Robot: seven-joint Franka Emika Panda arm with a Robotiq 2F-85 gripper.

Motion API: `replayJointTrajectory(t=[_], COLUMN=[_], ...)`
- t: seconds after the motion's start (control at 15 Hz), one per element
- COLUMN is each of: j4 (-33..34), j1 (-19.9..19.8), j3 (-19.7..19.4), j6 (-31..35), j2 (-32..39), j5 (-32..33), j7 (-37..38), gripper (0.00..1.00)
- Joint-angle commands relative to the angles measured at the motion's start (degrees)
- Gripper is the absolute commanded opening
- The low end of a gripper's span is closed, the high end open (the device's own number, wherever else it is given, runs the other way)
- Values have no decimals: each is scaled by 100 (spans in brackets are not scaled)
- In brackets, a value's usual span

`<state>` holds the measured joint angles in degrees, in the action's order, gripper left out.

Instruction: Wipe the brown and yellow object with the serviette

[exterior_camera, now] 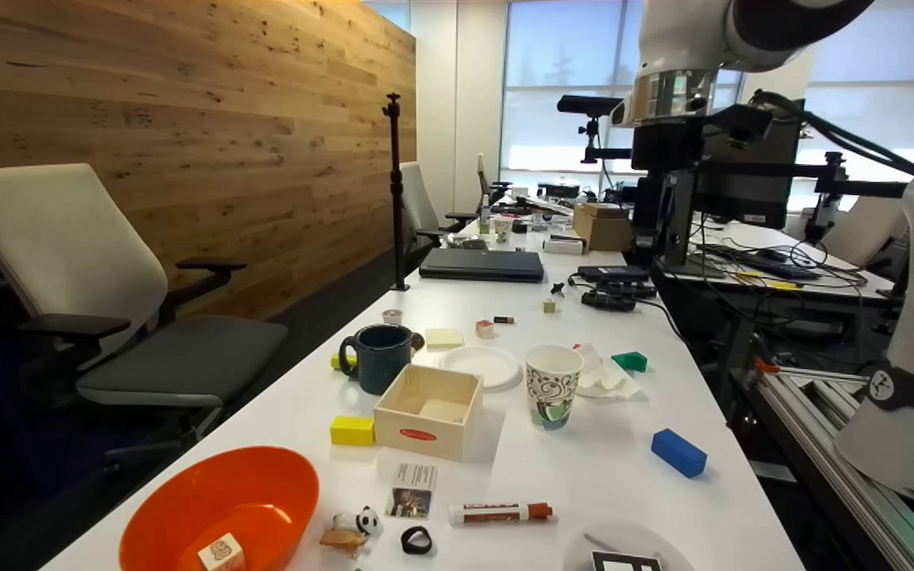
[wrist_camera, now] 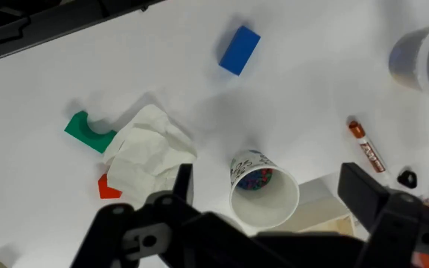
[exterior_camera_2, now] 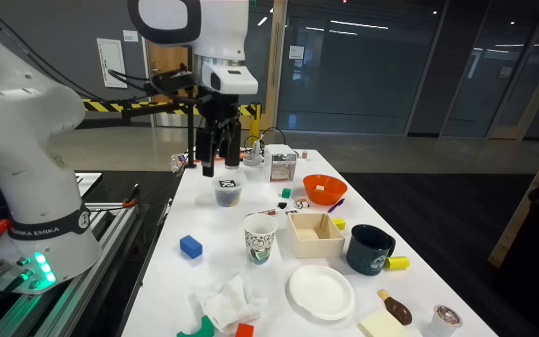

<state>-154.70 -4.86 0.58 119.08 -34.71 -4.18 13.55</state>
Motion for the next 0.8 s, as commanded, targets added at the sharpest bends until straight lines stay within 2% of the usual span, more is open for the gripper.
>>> replayJointTrajectory(t=[0.0,0.27,0.4,0.73], j4=[11,-121,-114,-430], j1=[-360,-823,-995,-1197], j3=[46,-5,-103,-400], j6=[616,1198,1187,2023], j2=[479,796,966,1364], j5=[207,559,606,592], j7=[453,848,943,748], gripper=[100,100,100,100])
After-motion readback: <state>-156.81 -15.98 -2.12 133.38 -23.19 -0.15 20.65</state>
